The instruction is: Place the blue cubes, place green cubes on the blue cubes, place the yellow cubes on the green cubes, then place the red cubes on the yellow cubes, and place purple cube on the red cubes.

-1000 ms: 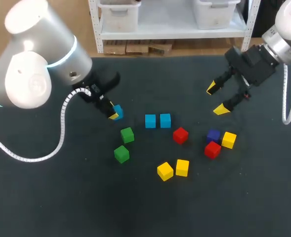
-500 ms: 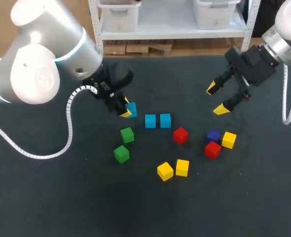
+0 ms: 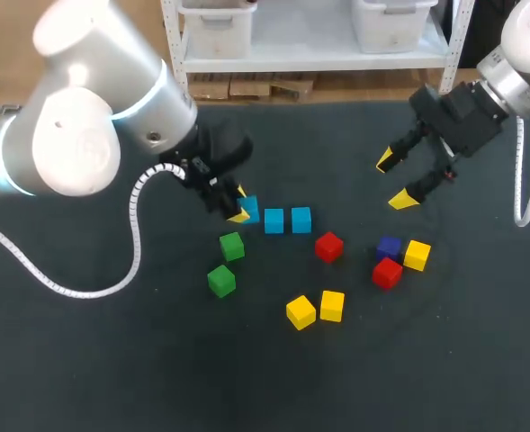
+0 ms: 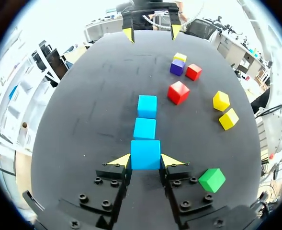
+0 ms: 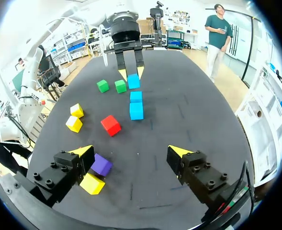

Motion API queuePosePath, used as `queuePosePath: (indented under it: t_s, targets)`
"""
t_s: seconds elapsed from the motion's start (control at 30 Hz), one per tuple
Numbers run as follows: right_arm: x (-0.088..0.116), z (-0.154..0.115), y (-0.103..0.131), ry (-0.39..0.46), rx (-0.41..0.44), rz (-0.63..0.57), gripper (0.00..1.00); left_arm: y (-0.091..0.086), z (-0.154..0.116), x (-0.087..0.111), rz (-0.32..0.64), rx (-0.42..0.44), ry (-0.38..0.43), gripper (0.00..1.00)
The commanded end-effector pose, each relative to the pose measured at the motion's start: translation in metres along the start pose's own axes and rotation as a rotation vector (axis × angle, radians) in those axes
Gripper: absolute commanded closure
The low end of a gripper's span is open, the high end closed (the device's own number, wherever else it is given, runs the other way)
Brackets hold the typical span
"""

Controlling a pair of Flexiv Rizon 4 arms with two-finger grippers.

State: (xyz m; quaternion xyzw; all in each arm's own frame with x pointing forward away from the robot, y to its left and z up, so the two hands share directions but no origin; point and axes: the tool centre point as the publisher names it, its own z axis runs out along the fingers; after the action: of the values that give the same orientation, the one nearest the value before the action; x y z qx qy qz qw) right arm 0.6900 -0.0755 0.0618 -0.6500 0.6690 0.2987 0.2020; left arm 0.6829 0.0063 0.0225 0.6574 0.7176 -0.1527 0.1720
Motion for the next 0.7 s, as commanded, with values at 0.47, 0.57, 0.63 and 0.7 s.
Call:
queuePosePath:
  t_s: [0.47, 0.57, 0.63, 0.7]
  targets:
    - [0.0, 0.0, -0.001, -0.002, -0.002, -0.001, 0.0, -0.003, 0.01, 0.015, 0.009, 0.015, -0.014, 1.0]
    - [0.0, 0.0, -0.001, -0.002, -0.002, -0.001, 0.0, -0.004, 0.011, 0.016, 0.007, 0.017, -0.015, 1.0]
    - [0.0, 0.0, -0.001, -0.002, -0.002, -0.001, 0.0, -0.004, 0.011, 0.016, 0.008, 0.019, -0.017, 1.0]
    - [0.0, 0.0, -0.001, -0.002, -0.002, -0.001, 0.0, -0.005, 0.012, 0.015, 0.011, 0.022, -0.017, 1.0]
